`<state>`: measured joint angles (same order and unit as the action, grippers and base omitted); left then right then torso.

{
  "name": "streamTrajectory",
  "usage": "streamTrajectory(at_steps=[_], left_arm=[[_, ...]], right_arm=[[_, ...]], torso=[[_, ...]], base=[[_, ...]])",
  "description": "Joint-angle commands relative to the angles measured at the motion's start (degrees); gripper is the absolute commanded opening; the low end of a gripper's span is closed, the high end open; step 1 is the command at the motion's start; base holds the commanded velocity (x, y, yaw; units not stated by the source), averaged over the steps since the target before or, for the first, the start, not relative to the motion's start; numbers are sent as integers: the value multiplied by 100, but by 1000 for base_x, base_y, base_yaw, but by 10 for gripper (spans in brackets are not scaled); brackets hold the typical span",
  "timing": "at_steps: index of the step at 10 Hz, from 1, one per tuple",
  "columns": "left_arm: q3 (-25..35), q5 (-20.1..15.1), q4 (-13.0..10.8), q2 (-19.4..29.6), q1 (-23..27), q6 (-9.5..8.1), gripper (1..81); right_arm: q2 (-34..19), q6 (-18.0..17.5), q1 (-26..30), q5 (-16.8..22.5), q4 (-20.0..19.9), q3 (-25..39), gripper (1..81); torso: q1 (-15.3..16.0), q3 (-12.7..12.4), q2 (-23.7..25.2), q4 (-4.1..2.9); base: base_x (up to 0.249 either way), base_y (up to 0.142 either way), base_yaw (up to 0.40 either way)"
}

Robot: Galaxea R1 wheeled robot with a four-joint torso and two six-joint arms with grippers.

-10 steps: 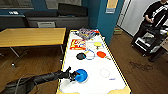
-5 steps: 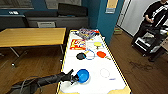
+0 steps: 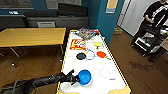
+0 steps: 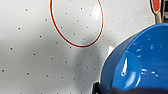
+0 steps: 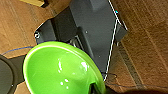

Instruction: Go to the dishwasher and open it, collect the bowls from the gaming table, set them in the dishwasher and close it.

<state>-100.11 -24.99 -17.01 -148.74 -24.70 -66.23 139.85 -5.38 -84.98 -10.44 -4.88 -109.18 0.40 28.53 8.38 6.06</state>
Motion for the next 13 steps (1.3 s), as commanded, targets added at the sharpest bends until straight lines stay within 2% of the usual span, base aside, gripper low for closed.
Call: streamTrajectory(at_steps=[1,3,4,6,7,8,9,10,13], left_arm=[[1892,-136,-513,1122,1217,-13,10],[3112,-584,-909,1989,1191,-13,10],[3528,-603,-944,2387,1086,-4,10],[4148,-595,-1401,3295,515,-13,10],[4227,-586,-1569,3499,119,-4,10],[4245,-586,-1857,3657,-353,-13,10],[4210,-706,-1998,3675,-749,5,10],[4140,-999,-2175,3649,-1172,31,10],[3587,-964,-2614,3430,-2236,58,10]], right_arm=[[-227,28,82,455,22,100,10],[-236,28,82,455,22,82,10],[-236,28,90,455,22,82,10],[-244,28,117,463,22,100,10],[-244,28,117,455,22,108,10],[-227,28,117,463,22,91,10],[-183,28,126,463,31,82,10],[-183,28,134,463,31,91,10],[-139,28,117,463,31,117,10]], torso=[[0,0,0,0],[0,0,0,0],[0,0,0,0],[0,0,0,0],[0,0,0,0],[0,0,0,0],[0,0,0,0],[0,0,0,0],[0,0,0,2]], base=[[0,0,0],[0,0,0],[0,0,0],[0,0,0],[0,0,0],[0,0,0],[0,0,0],[0,0,0],[0,0,0]])
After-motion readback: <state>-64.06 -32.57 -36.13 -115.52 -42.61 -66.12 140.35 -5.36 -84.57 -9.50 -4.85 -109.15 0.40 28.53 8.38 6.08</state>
